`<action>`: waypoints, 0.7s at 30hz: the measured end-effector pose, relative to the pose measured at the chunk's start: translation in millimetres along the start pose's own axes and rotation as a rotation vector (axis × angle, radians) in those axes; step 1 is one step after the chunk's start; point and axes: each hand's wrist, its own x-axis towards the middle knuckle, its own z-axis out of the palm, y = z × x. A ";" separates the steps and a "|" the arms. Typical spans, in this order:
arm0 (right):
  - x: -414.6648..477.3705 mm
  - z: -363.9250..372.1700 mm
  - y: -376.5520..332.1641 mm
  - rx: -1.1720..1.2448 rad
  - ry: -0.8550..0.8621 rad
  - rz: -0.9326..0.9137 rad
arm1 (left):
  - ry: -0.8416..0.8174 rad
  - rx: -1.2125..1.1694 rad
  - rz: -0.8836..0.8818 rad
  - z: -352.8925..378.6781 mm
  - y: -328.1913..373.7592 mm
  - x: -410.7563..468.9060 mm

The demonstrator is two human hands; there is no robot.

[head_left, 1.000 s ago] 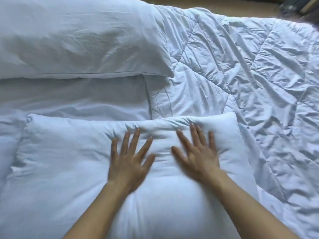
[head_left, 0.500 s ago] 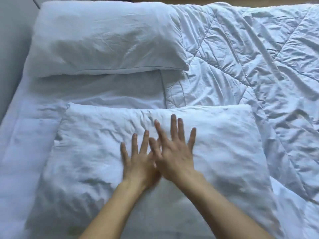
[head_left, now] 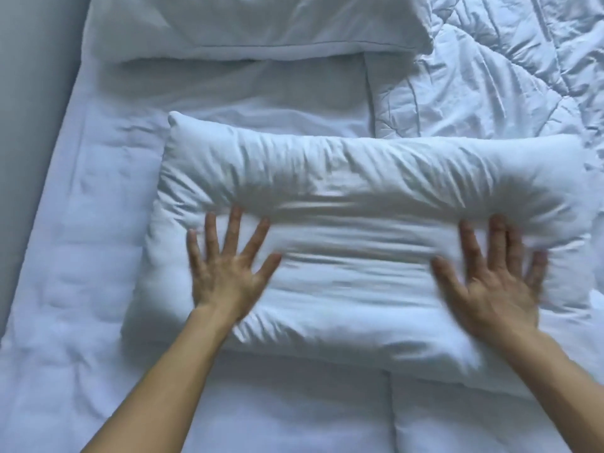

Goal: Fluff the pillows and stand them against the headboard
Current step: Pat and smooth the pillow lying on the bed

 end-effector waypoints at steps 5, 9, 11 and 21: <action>-6.7 -13.8 -19.9 0.115 0.014 0.119 | -0.042 -0.047 -0.150 -1.6 -36.8 -12.4; -44.1 -21.6 -94.1 0.305 0.203 -0.009 | -0.010 -0.259 -0.068 -21.7 -10.3 -19.8; -69.0 -1.5 -132.0 0.188 0.150 -0.259 | -0.017 -0.233 0.057 -19.1 1.2 -35.6; -88.7 34.9 -4.0 0.131 -0.060 0.258 | -0.203 -0.170 -0.207 33.4 -92.7 -100.2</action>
